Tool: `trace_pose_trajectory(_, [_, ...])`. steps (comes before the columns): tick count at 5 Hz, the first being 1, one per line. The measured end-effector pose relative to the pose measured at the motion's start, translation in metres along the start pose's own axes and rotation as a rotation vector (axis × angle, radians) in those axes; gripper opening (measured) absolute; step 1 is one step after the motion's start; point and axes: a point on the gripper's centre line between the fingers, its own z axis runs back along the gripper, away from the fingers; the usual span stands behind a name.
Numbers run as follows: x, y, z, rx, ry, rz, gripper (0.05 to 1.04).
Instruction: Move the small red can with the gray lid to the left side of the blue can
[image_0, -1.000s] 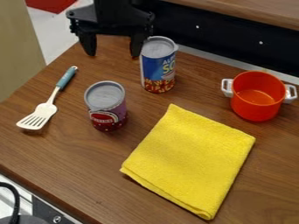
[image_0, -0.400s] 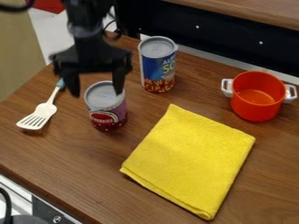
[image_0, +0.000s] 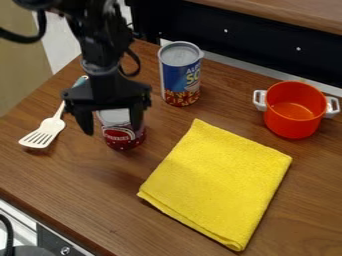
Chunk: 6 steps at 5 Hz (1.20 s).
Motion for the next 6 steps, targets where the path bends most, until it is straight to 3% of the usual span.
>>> trace_pose_trajectory(2, [0.001,-0.005,-0.017,-0.025,-0.027,-0.006,0.999])
trace_pose_trajectory(3, [0.003,-0.007,-0.025,-0.018,-0.015,0.003,0.999])
trace_pose_trajectory(6, [0.041,-0.011,-0.036,-0.018,-0.064,0.057,0.999])
